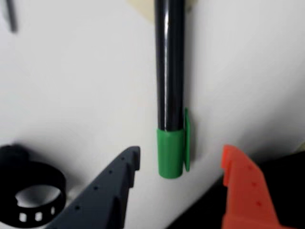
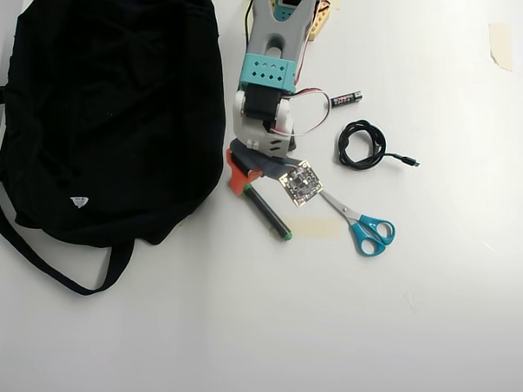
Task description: Put the green marker into the black bag
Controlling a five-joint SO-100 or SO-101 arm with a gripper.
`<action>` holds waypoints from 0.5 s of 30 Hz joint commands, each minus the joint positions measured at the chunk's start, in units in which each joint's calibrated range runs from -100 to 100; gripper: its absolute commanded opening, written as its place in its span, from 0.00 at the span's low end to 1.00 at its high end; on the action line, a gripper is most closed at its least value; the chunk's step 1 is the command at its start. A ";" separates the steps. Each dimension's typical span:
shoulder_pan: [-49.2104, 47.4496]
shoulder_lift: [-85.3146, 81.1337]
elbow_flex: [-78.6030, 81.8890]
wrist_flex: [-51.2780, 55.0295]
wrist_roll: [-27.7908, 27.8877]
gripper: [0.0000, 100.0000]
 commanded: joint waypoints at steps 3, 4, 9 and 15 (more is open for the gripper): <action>-2.17 -0.46 -2.85 0.33 -2.19 0.23; -2.69 -0.46 -2.85 0.24 -2.51 0.23; -3.74 -0.05 -2.94 -0.27 -4.29 0.22; -3.74 4.85 -7.17 -0.53 -4.40 0.23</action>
